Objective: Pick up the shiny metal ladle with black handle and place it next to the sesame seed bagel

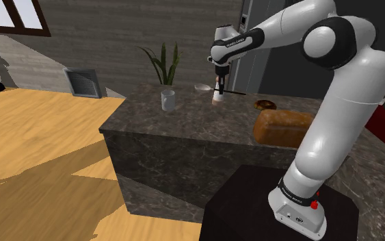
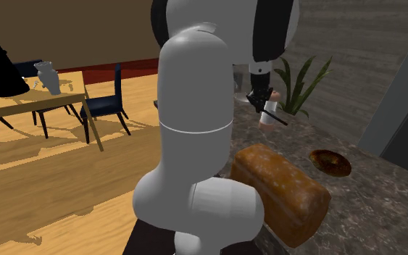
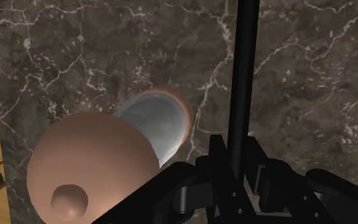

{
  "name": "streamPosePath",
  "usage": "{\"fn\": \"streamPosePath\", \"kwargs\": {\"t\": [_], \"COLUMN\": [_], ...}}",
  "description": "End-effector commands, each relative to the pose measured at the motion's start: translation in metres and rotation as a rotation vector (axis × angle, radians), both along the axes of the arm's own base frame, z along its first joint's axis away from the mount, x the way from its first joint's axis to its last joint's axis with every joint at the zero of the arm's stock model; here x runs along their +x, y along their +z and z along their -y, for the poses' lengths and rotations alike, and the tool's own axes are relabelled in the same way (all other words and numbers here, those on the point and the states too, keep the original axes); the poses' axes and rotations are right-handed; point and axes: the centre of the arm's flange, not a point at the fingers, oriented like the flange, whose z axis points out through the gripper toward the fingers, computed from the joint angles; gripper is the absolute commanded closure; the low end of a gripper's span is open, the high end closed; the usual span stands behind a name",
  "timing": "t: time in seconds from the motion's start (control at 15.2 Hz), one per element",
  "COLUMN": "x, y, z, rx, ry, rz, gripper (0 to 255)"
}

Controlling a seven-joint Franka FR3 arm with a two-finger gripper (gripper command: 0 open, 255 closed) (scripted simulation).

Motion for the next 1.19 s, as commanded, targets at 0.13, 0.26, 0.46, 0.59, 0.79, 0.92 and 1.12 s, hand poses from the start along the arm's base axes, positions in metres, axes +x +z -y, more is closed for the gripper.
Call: {"fn": "streamPosePath", "kwargs": {"t": [0.13,0.26,0.46,0.59,0.79,0.92,1.12], "x": [-0.01,-0.013,-0.018,-0.021,-0.026,-0.03,-0.035], "y": [0.001,0.001,0.001,0.001,0.002,0.002,0.002], "z": [0.051,0.077,0.116,0.142,0.182,0.208,0.247], "rx": [0.001,0.001,0.001,0.001,0.001,0.001,0.001], "ry": [0.001,0.001,0.001,0.001,0.001,0.001,0.001], "rz": [-0.003,-0.003,-0.003,-0.003,-0.003,-0.003,-0.003], "gripper": [255,255,255,255,255,255,255]}}
